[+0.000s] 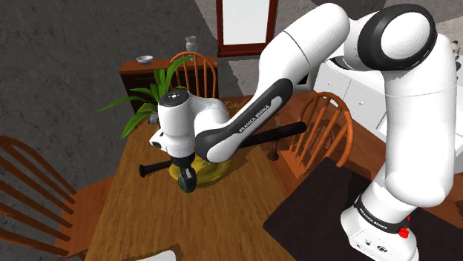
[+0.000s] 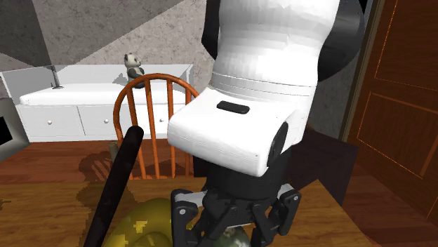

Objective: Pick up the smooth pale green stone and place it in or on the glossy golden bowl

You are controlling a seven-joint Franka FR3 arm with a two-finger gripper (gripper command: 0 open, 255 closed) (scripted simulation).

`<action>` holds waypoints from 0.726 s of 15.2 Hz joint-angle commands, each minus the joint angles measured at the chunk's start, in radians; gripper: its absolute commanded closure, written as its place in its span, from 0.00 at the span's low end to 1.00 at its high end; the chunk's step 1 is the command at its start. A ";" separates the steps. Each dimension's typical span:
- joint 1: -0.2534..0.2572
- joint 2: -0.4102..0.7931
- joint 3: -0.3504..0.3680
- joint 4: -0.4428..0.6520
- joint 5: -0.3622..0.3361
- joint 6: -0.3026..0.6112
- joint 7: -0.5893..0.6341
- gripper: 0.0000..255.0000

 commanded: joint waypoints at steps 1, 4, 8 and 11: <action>-0.008 -0.016 0.012 0.006 0.017 -0.018 -0.012 1.00; -0.020 -0.041 0.029 0.014 0.044 -0.044 -0.031 1.00; -0.057 -0.046 0.029 0.036 0.063 -0.062 -0.088 1.00; -0.098 -0.030 0.016 0.071 0.069 -0.072 -0.156 1.00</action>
